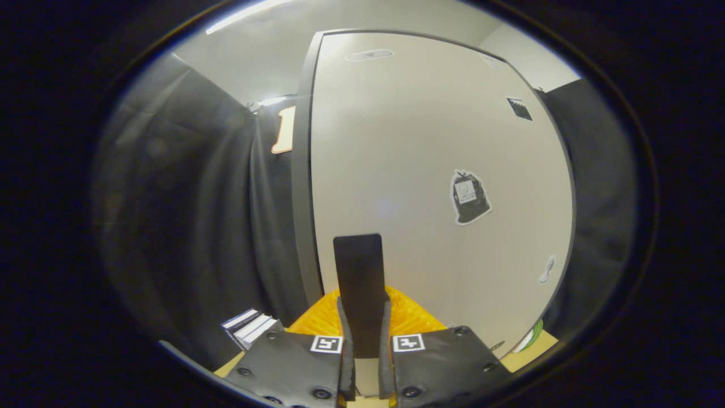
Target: Open the shoe cabinet door, grab the shoes and put them into the shoe cabinet, then close the shoe cabinet door.
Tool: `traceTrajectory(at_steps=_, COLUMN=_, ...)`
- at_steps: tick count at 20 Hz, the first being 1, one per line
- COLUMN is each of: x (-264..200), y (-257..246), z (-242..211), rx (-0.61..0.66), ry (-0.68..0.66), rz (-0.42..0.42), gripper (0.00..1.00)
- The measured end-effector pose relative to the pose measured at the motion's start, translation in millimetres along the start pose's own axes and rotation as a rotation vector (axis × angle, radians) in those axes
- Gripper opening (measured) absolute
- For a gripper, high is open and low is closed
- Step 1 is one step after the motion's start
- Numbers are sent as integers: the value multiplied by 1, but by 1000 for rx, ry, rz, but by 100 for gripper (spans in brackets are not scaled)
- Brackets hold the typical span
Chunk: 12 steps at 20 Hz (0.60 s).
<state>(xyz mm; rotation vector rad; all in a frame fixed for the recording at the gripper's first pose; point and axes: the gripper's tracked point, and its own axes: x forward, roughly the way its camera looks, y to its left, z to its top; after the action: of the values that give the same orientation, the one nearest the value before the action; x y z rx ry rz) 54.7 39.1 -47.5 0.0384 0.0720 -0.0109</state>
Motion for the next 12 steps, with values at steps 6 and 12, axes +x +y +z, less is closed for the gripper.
traceTrajectory(at_steps=6, x=-5, y=-3, z=1, rx=16, ry=2, rz=-15, gripper=18)
traceTrajectory(at_steps=12, x=-23, y=-7, z=2, rx=33, ry=-21, rz=-28, gripper=18)
